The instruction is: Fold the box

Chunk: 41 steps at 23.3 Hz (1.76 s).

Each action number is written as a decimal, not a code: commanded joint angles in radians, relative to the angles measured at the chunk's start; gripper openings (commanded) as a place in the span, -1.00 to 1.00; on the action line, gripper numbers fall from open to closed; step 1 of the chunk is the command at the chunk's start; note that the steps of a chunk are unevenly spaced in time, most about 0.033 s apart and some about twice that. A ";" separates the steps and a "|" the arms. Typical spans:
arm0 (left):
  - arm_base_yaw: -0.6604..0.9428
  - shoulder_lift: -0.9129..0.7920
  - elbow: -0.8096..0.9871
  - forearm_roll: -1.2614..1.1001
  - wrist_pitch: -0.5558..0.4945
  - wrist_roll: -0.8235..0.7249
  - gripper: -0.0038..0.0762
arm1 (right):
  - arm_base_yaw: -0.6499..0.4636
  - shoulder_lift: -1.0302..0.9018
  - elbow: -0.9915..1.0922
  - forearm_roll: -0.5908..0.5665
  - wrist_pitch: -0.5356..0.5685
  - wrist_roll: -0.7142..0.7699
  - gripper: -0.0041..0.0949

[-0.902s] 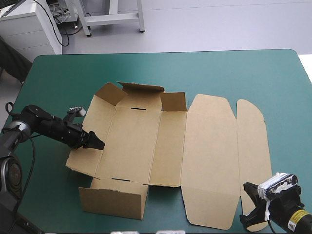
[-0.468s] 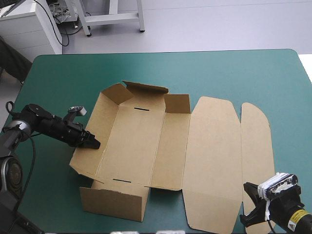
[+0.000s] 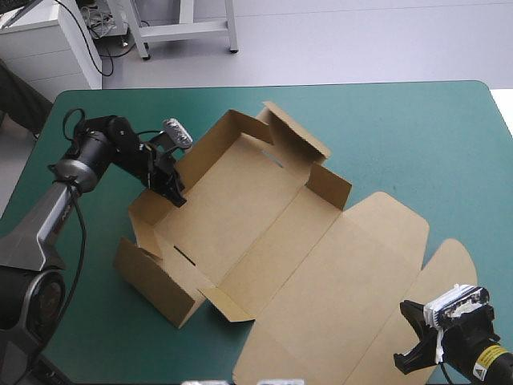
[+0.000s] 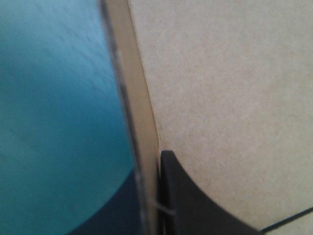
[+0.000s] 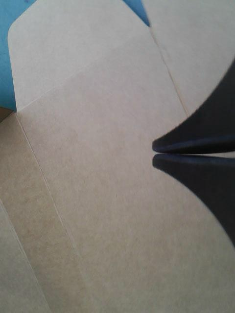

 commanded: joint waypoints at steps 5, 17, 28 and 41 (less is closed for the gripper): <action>-0.238 -0.043 -0.137 0.338 -0.234 0.011 -0.92 | -0.006 0.008 -0.024 0.000 -0.069 -0.010 -0.95; -0.504 -0.046 -0.135 0.749 -0.266 -0.026 -0.92 | -0.006 0.008 -0.024 0.000 -0.069 -0.010 -0.95; -0.594 -0.140 0.047 0.869 -0.323 -0.081 -0.92 | -0.006 0.008 -0.024 -0.005 -0.071 -0.010 -0.95; -0.696 -0.266 0.326 1.257 -0.497 -0.555 -0.92 | -0.006 0.008 -0.024 -0.005 -0.071 -0.010 -0.95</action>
